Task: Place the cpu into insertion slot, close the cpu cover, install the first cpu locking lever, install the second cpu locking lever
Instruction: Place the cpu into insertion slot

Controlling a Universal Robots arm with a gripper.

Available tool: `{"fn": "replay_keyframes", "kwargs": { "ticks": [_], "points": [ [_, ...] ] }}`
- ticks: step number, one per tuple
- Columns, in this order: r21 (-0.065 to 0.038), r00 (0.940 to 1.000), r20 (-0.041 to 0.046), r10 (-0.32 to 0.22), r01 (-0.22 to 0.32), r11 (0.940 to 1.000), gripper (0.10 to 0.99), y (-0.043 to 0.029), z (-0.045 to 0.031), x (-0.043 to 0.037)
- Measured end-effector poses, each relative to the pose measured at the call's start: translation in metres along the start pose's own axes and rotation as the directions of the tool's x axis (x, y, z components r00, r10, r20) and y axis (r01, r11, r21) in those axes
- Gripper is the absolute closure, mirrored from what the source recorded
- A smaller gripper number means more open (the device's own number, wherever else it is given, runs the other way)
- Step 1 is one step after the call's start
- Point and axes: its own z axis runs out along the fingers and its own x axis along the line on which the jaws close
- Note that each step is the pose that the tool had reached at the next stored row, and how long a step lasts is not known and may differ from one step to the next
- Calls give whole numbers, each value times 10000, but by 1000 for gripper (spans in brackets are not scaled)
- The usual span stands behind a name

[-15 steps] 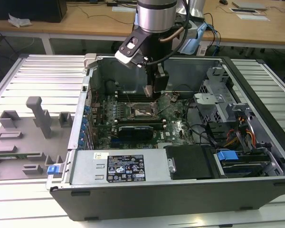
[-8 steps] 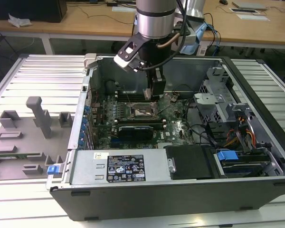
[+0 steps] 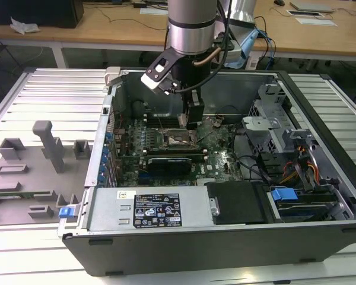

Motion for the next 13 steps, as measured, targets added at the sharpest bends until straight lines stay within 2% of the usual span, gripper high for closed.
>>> {"fn": "replay_keyframes", "kwargs": {
  "ticks": [6,13],
  "points": [
    [-7,9994,30,349,-349,9994,545,-27,94,14],
    [-11,9985,48,547,-547,9985,545,-45,275,13]
  ]
}}
